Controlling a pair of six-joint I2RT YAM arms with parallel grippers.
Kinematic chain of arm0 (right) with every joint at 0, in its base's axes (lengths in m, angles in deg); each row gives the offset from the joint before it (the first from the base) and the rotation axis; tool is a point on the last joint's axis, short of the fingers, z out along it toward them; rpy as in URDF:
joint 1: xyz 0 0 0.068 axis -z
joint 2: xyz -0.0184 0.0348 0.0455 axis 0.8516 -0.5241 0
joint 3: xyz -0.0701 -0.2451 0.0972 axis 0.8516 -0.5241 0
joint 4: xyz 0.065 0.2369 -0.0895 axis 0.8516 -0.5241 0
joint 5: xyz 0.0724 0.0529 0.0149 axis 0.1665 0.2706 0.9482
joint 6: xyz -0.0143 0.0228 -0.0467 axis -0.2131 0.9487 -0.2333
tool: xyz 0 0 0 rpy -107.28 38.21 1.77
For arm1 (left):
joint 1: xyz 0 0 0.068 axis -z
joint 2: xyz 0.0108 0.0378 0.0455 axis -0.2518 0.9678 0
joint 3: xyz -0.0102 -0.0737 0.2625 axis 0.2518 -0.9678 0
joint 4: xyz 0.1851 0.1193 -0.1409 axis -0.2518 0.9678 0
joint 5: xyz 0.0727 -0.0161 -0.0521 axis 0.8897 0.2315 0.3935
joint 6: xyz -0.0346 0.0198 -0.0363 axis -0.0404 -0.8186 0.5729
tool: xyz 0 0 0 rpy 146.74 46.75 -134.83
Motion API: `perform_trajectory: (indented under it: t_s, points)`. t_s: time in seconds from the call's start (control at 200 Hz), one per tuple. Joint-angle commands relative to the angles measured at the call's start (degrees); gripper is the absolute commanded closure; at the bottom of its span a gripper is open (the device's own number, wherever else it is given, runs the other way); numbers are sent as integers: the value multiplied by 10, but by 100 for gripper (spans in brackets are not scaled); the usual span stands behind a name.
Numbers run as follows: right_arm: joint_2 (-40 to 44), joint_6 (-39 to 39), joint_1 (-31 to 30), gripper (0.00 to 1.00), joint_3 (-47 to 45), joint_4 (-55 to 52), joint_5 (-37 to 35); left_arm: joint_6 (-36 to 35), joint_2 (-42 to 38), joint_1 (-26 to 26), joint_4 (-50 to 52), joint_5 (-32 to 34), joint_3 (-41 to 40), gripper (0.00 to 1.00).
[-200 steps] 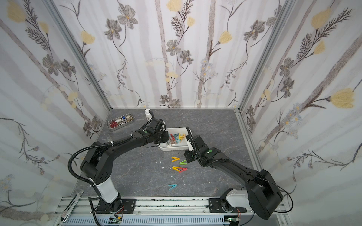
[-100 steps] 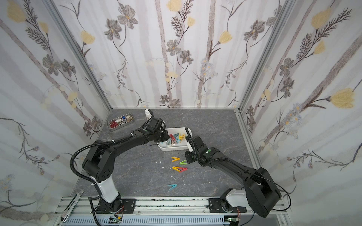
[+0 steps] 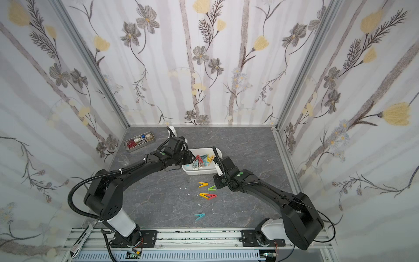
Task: Put the clothespins into the storage box
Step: Place the clothespin in the storage box, then pick up the clothespin from the center of the board.
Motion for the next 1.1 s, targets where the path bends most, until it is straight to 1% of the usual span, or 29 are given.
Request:
perform_trajectory:
  t_s: [0.0,0.07,0.235,0.445,0.635,1.094]
  points:
    - [-6,-15,-11,70,3,-6,-15,1,-36,1,-20,13,-33,51]
    - [-16,-19,-22,69,1,-2,-21,1,-59,1,-22,20,-56,47]
    - [-49,-23,-44,68,-7,10,-26,11,-106,2,-18,35,-101,46]
    - [-81,-33,-47,65,-7,25,-26,19,-161,1,-13,55,-141,45]
    - [-108,-40,-48,62,3,32,-15,17,-161,1,-13,57,-149,42]
    - [-133,-35,-54,64,-6,44,1,15,-149,0,-15,55,-149,41]
